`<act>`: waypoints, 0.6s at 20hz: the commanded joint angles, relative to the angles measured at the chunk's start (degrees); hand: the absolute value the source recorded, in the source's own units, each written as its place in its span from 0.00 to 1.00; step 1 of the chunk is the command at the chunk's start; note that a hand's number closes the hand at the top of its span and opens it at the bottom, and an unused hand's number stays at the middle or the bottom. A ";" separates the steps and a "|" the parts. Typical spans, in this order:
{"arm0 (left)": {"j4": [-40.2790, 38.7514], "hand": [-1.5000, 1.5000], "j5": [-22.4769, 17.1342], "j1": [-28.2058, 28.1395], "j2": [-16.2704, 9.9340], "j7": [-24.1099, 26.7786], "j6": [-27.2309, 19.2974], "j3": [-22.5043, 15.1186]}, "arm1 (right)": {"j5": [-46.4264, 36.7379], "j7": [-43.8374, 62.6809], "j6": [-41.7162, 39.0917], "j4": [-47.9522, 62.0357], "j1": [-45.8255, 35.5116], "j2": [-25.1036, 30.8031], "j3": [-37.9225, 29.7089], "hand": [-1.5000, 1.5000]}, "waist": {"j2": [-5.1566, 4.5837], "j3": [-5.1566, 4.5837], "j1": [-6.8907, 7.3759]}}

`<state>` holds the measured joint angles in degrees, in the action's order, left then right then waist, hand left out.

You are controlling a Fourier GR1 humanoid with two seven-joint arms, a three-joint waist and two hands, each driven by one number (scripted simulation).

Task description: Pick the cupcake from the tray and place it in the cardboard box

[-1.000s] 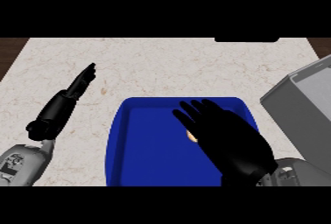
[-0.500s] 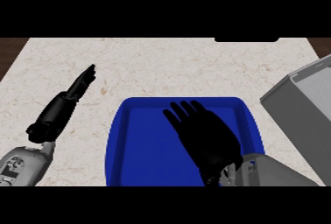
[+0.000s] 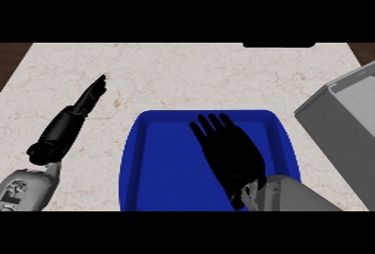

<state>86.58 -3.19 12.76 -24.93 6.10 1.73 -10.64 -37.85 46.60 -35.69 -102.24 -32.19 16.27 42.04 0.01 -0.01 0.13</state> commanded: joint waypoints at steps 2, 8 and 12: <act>-3.12 0.50 -2.18 1.12 -1.36 2.02 5.24 4.93 | -4.51 -2.42 -1.16 6.12 -1.00 -2.07 -2.30 0.00 | -0.06 -0.01 0.04; 0.88 0.50 1.77 0.27 1.73 -1.25 4.50 5.42 | -11.12 -10.08 2.00 6.89 5.56 -1.68 -1.39 0.00 | -0.02 0.01 -0.03; 2.78 0.50 2.97 0.27 4.02 -4.13 5.08 5.15 | -11.99 -11.86 -0.53 11.07 3.31 -6.16 -4.67 0.00 | -0.01 0.01 0.04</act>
<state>88.88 -0.52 13.14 -21.87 2.56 5.07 -6.80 -48.02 37.41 -34.98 -93.75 -28.86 12.42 39.10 0.00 0.01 0.16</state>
